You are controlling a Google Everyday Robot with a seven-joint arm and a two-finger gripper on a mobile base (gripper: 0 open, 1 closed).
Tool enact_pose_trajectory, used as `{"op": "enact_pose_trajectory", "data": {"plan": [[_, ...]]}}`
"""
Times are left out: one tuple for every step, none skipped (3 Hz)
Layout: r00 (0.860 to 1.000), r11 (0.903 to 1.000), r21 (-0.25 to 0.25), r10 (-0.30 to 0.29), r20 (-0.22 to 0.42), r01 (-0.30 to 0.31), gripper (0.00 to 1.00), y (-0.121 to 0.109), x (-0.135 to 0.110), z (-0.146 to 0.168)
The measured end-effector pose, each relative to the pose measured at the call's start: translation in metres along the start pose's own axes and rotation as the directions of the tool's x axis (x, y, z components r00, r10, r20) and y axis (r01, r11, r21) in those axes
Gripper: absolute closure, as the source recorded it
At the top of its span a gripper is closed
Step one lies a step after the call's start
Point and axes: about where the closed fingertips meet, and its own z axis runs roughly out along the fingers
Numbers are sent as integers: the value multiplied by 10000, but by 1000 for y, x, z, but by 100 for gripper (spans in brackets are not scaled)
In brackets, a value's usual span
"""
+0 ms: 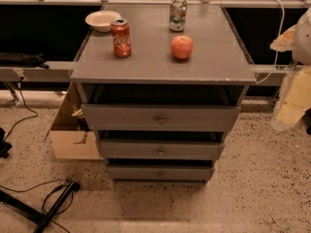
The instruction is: Open top drawer
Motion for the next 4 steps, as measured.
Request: {"op": "enact_pose_trajectory", "data": {"plan": [[10000, 10000, -27, -16, -39, 16, 0, 1, 0, 4], [9995, 9997, -220, -124, -295, 117, 0, 11, -2, 26], [9969, 9972, -616, -465, -632, 426, 0, 39, 18, 96], [9914, 9935, -860, -837, -1002, 752, 0, 56, 36, 156]]}}
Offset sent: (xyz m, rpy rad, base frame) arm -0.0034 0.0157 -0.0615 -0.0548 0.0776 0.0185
